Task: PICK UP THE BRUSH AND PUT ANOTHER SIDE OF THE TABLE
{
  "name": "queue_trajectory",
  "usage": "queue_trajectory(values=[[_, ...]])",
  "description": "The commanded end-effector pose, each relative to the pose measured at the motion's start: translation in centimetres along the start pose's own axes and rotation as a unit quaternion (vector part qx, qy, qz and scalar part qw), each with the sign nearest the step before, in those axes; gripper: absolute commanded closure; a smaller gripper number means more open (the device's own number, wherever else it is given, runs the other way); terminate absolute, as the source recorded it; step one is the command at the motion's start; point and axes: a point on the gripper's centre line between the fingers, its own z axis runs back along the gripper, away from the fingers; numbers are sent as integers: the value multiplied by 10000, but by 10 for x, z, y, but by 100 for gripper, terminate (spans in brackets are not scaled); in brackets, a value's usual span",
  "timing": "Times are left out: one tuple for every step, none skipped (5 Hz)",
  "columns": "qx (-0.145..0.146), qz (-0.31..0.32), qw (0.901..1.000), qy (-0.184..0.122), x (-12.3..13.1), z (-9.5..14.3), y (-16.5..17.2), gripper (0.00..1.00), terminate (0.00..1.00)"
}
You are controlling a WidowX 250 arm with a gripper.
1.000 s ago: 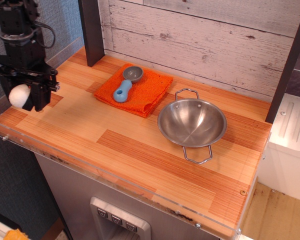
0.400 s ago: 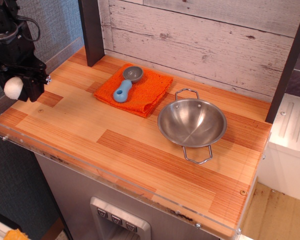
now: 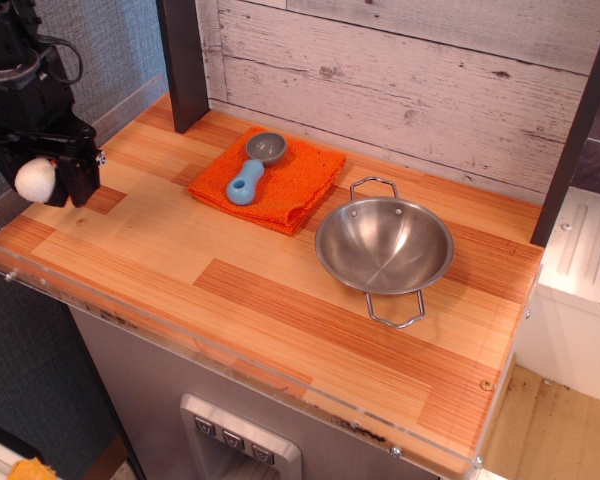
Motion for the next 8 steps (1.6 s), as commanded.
queue_trajectory(values=[[141, -42, 9998, -132, 0, 17, -1, 0, 0], [156, -198, 9994, -223, 7, 36, -18, 0, 0], [40, -339, 9988, -362, 14, 55, -47, 0, 0], [-36, -513, 9981, -339, 15, 58, -76, 0, 0], [-30, -640, 9976, -244, 13, 51, -84, 0, 0], [30, -781, 9968, -150, 14, 46, -84, 0, 0], [92, -812, 9966, -70, 15, 42, -82, 0, 0], [92, -812, 9966, -70, 15, 42, -82, 0, 0]])
